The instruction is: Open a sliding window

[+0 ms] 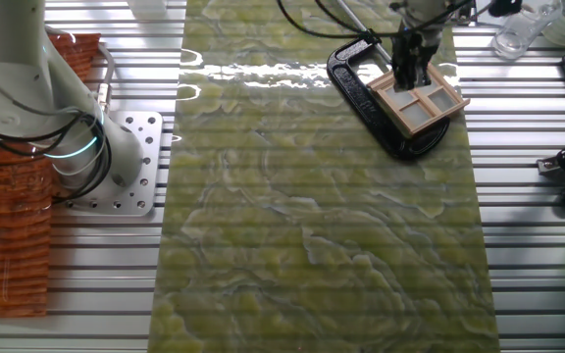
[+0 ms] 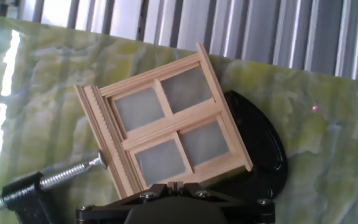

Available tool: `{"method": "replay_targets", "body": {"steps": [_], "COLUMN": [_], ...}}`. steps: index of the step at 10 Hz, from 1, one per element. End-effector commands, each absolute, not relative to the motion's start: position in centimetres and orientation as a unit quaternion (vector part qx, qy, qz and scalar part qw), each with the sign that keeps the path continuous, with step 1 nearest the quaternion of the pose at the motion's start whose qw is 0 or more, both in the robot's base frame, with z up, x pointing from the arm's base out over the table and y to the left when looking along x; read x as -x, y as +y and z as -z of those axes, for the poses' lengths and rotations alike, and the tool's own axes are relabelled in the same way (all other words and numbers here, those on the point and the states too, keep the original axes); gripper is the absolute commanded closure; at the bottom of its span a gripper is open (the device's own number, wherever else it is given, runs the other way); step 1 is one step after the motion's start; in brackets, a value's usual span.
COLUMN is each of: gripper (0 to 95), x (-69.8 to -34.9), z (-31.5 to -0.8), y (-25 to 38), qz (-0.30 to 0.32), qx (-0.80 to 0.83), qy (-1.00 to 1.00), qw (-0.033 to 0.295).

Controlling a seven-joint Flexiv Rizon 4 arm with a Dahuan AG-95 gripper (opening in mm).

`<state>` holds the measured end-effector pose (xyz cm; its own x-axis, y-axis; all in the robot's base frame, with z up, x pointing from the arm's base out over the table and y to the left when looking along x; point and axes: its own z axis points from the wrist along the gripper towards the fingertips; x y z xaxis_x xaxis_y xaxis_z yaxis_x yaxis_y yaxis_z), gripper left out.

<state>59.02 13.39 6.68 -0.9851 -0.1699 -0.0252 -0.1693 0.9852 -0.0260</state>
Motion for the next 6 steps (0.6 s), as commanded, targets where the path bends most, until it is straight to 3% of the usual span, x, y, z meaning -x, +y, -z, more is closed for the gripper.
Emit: {"method": "replay_targets", "body": {"steps": [1,6], "gripper": [95.0,95.0], "x": [-59.1,-59.8], "z": [-6.8,-5.5], "y": [13.4,13.6], "qz": [0.013,0.015], "qx": [0.082,0.09], "qy": [0.996,0.996], "qw": [0.014,0.015]}}
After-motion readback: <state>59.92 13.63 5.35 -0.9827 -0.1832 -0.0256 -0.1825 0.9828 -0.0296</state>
